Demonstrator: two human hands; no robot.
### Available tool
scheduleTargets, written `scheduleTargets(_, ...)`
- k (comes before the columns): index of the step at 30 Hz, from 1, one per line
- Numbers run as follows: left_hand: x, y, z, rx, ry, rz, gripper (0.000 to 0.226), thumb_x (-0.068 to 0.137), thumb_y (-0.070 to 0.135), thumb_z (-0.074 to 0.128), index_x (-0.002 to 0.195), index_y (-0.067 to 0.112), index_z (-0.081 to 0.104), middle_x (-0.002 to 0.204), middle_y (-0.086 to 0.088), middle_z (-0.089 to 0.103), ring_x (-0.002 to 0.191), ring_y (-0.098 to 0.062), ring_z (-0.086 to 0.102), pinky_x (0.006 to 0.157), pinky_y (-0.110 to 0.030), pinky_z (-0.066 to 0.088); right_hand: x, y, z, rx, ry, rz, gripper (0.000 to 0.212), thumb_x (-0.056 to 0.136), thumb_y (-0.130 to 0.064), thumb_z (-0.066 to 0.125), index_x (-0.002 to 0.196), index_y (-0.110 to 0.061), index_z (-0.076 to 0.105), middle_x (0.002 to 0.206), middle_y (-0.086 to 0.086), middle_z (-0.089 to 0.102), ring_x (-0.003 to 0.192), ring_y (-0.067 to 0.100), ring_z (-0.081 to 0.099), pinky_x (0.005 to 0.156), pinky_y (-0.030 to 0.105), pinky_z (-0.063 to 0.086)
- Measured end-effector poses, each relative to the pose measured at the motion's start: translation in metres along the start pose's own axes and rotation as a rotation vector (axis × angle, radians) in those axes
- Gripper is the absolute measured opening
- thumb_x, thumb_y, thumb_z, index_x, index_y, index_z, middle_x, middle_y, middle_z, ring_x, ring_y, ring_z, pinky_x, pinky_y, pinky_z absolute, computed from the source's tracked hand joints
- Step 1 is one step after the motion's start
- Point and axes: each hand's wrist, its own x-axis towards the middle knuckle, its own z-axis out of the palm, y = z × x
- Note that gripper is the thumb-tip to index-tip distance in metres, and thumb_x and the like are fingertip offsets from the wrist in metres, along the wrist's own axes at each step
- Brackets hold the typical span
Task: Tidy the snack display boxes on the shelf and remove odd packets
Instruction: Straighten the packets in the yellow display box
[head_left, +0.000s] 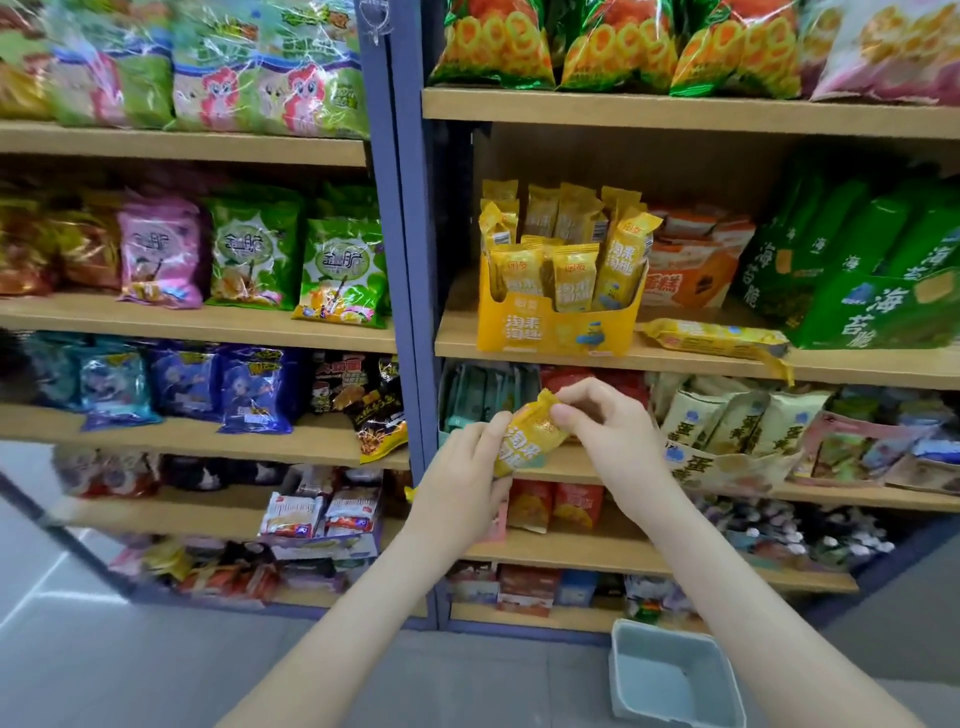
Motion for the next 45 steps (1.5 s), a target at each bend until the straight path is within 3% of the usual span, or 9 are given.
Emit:
scheduleTargets(6,-0.006,0.02,-0.011,-0.111,-0.191,-0.235,0.054,0.095,0.024,0.06,0.142,0.016,0.036,0.114,-0.004,0.059,0.096,-0.019,0.06,0.07,-0.023,0.045,0.002,0.021,0.002,0.133,0.017,0.195,0.018,0.09,-0.006,0.064,0.077,-0.019,0.065,0.079,-0.002,0.065,0.074,0.008,0.057,0.065,0.013,0.044)
scheduleTargets(13,-0.012,0.023,-0.009,-0.374,-0.407,-0.417,0.048,0.099,0.039,0.05,0.14,0.034,0.026,0.102,0.009,0.061,0.061,0.001,0.056,0.055,-0.02,0.043,0.002,0.039,-0.004,0.183,-0.148,0.167,0.019,0.096,-0.012,0.055,0.104,-0.027,0.064,0.092,0.005,0.061,0.087,0.015,0.059,0.08,0.028,0.05)
scheduleTargets(16,-0.01,0.021,-0.008,-0.513,-0.399,-0.476,0.042,0.099,0.043,0.048,0.138,0.04,0.034,0.112,0.008,0.064,0.084,-0.013,0.066,0.078,-0.038,0.055,0.001,0.04,-0.013,0.097,-0.354,0.077,0.017,0.097,-0.024,0.055,0.108,-0.033,0.063,0.108,-0.002,0.06,0.093,0.007,0.058,0.077,0.021,0.049)
scheduleTargets(19,-0.005,0.022,-0.008,-0.67,-0.418,-0.543,0.038,0.101,0.042,0.045,0.139,0.042,0.043,0.118,0.013,0.063,0.1,-0.012,0.065,0.091,-0.04,0.054,-0.001,0.045,-0.016,0.087,-0.366,0.084,0.013,0.096,-0.023,0.057,0.106,-0.03,0.062,0.093,0.001,0.059,0.075,0.002,0.054,0.068,0.016,0.045)
scheduleTargets(23,-0.002,0.026,-0.01,-0.822,-0.481,-0.622,0.032,0.103,0.037,0.041,0.134,0.042,0.047,0.116,0.007,0.066,0.1,-0.022,0.068,0.08,-0.031,0.058,-0.002,0.049,-0.021,0.201,-0.354,0.14,0.015,0.1,-0.019,0.05,0.107,-0.017,0.063,0.086,0.001,0.06,0.07,0.006,0.052,0.067,0.021,0.046)
scheduleTargets(30,0.0,0.025,-0.008,-0.872,-0.527,-0.64,0.025,0.102,0.037,0.04,0.124,0.046,0.049,0.117,0.01,0.065,0.1,-0.009,0.067,0.083,-0.026,0.056,-0.003,0.053,-0.018,0.186,-0.284,0.223,0.024,0.1,-0.008,0.04,0.102,-0.014,0.064,0.082,0.007,0.057,0.068,0.012,0.049,0.061,0.025,0.042)
scheduleTargets(34,-0.001,0.025,-0.01,-0.958,-0.493,-0.699,0.023,0.102,0.033,0.04,0.117,0.042,0.055,0.099,0.009,0.071,0.083,-0.01,0.068,0.071,-0.026,0.056,-0.001,0.056,-0.016,0.369,-0.221,0.235,0.03,0.098,0.002,0.037,0.099,-0.013,0.063,0.071,0.0,0.055,0.065,0.012,0.049,0.061,0.025,0.041)
scheduleTargets(39,-0.004,0.021,-0.012,-0.988,-0.502,-0.73,0.029,0.102,0.032,0.041,0.127,0.034,0.054,0.101,0.002,0.071,0.085,-0.02,0.068,0.073,-0.033,0.058,-0.002,0.058,-0.02,0.301,-0.311,0.161,0.013,0.099,-0.015,0.051,0.099,-0.017,0.063,0.083,-0.005,0.059,0.076,0.006,0.053,0.069,0.022,0.044)
scheduleTargets(45,-0.003,0.023,-0.015,-0.93,-0.509,-0.671,0.029,0.103,0.029,0.041,0.13,0.034,0.05,0.11,-0.002,0.068,0.087,-0.024,0.068,0.066,-0.024,0.056,0.002,0.055,-0.018,0.188,-0.266,0.135,0.011,0.094,-0.022,0.059,0.094,-0.012,0.064,0.086,0.001,0.061,0.075,0.007,0.053,0.072,0.023,0.047)
